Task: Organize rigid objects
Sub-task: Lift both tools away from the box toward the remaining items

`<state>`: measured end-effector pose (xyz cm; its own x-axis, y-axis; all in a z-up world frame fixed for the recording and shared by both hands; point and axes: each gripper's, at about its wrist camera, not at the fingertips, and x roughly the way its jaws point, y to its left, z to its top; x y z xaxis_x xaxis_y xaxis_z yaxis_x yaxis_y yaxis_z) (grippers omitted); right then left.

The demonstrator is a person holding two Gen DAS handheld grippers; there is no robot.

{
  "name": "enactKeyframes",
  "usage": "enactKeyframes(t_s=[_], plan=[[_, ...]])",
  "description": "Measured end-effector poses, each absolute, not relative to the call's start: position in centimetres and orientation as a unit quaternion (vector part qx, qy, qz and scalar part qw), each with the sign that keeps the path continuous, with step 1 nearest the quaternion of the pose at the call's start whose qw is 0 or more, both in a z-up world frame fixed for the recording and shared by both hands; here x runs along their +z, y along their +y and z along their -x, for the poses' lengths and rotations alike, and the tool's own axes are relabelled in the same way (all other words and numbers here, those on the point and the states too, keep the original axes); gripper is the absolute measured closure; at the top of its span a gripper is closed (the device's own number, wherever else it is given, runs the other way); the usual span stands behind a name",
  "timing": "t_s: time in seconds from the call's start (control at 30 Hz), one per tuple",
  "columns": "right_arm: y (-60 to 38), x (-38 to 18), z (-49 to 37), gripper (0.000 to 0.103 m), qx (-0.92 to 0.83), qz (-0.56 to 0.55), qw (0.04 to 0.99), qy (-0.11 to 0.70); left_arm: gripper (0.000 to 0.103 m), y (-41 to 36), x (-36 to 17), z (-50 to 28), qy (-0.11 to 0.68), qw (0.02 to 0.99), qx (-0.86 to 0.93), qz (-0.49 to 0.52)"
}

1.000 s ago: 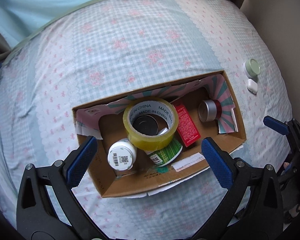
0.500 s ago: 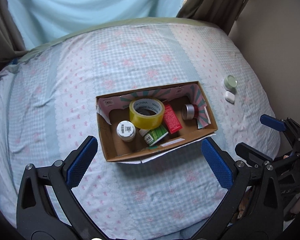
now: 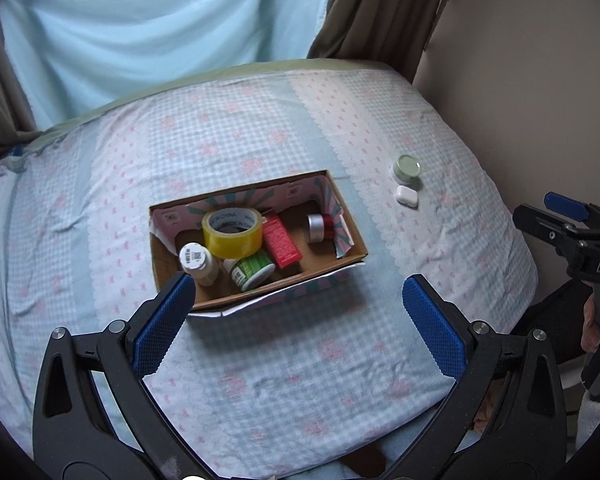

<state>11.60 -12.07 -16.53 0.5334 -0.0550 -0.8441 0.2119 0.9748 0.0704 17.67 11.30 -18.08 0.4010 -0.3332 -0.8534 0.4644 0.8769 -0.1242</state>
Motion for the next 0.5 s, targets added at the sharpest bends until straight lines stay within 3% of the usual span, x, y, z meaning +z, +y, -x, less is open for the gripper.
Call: enactKeyframes(t_s=[0.5], plan=[[-30.2, -19.1, -15.6, 0.0, -0.013, -0.036, 0.872, 0.487, 0.0, -7.1, -21.2, -17.3, 0.485, 0.85, -0.185, -0.086]])
